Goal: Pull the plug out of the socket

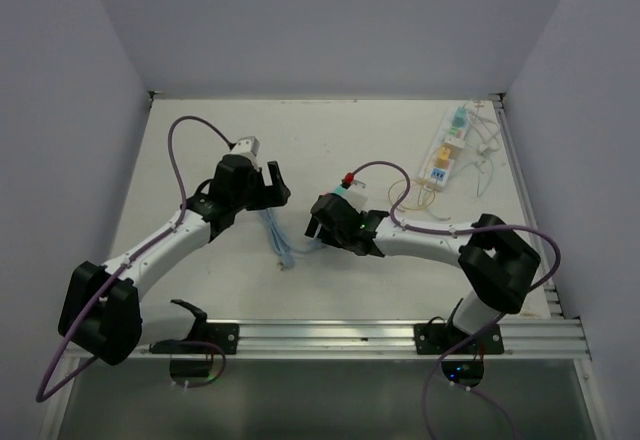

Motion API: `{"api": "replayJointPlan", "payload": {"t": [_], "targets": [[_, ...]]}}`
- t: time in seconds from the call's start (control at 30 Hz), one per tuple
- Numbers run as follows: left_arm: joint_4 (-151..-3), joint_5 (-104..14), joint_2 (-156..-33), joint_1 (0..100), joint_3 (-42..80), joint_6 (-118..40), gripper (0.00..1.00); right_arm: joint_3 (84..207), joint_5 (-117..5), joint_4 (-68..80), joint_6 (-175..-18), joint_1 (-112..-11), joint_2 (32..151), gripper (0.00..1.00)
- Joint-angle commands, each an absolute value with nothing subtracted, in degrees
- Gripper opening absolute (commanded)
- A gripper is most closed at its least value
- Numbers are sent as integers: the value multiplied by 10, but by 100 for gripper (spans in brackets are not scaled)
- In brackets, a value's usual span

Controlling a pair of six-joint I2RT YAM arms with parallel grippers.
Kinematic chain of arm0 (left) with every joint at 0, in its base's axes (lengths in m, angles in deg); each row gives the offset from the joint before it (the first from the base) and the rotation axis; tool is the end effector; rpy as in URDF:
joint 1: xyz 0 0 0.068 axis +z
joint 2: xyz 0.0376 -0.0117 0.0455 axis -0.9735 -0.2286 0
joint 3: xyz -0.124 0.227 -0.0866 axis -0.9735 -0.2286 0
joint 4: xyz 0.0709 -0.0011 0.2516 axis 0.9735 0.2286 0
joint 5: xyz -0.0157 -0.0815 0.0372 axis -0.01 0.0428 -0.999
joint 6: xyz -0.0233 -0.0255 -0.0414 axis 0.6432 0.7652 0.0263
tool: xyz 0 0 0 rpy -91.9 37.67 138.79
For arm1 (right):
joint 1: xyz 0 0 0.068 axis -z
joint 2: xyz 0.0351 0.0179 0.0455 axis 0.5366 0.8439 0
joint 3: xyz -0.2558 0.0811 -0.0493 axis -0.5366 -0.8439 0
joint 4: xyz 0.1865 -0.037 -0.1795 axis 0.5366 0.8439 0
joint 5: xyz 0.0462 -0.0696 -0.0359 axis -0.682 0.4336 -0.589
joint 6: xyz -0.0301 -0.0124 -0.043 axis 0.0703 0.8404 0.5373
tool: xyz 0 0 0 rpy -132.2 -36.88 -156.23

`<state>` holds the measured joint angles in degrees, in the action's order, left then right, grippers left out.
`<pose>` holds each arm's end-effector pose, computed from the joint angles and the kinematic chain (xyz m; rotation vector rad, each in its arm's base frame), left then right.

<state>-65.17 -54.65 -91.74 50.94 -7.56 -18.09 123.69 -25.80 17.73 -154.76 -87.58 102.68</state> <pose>0.2474 -0.1189 0.2422 -0.1395 2.2582 -0.5272 0.1978 0.2601 0.1907 0.3824 2.3982 0.5109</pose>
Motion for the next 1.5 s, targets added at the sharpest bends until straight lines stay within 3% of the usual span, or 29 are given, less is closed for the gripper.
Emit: {"api": "replayJointPlan", "payload": {"t": [0.0,0.33,0.53,0.57,0.67,0.8,1.07,1.47], "targets": [[-638,-536,-894,518,-82,-173,91,1285,-199,232,-1609,-887,1053,76],[-644,-518,-892,523,-89,-170,91,1274,-185,227,-1669,-897,1111,65],[-654,-479,-891,523,-95,-158,91,1208,-150,203,-1624,-896,1063,39],[-664,-470,-891,523,-98,-155,91,1197,-144,187,-1611,-896,1054,28],[-690,-430,-893,523,-113,-136,91,1157,-133,153,-1562,-892,1016,12],[-725,-384,-902,522,-130,-103,90,1097,-161,80,-1466,-870,963,2],[-816,-364,-942,476,-143,-19,89,989,-252,-71,-1336,-822,857,0],[-890,-428,-1047,390,-105,50,79,967,-352,-167,-1301,-821,848,0]]}}
